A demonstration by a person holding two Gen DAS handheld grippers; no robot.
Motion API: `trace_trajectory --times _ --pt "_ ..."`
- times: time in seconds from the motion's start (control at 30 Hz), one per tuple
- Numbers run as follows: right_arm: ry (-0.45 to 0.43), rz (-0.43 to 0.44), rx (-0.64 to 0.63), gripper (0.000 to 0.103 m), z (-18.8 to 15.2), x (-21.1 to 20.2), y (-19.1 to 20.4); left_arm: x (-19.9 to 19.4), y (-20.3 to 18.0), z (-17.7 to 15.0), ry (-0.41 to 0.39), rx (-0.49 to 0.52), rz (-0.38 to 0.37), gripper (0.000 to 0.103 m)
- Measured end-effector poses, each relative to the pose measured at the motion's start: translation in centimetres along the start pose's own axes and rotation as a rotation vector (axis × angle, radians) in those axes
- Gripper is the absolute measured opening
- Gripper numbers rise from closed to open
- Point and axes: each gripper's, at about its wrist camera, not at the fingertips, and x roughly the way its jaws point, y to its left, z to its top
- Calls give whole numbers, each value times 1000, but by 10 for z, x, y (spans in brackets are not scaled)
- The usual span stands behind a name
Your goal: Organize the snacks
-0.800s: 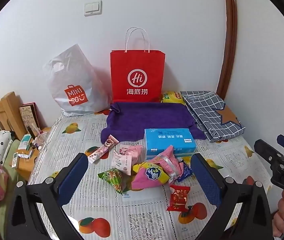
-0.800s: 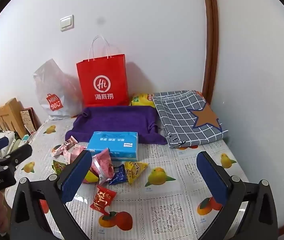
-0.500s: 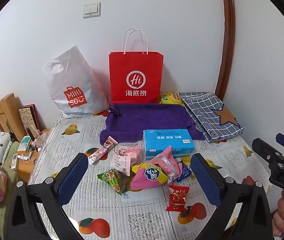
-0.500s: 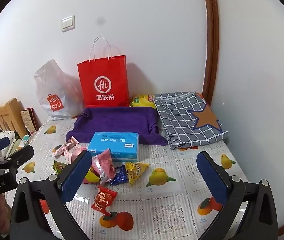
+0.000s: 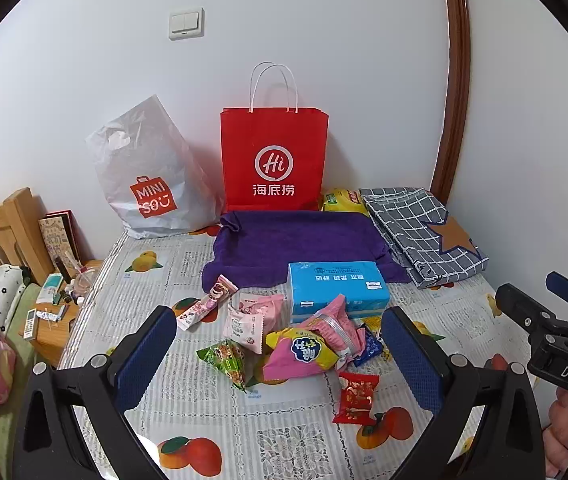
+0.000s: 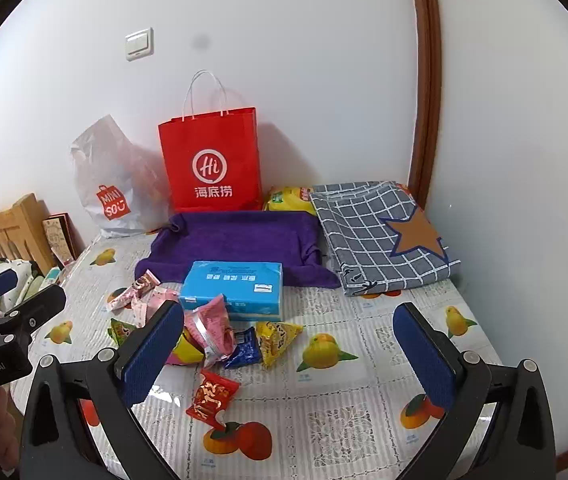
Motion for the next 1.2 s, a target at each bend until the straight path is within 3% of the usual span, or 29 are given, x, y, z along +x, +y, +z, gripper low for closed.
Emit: trace_trajectory --times 1.2 --pt "-31 5 11 103 0 -12 -4 -3 1 -2 -7 1 2 102"
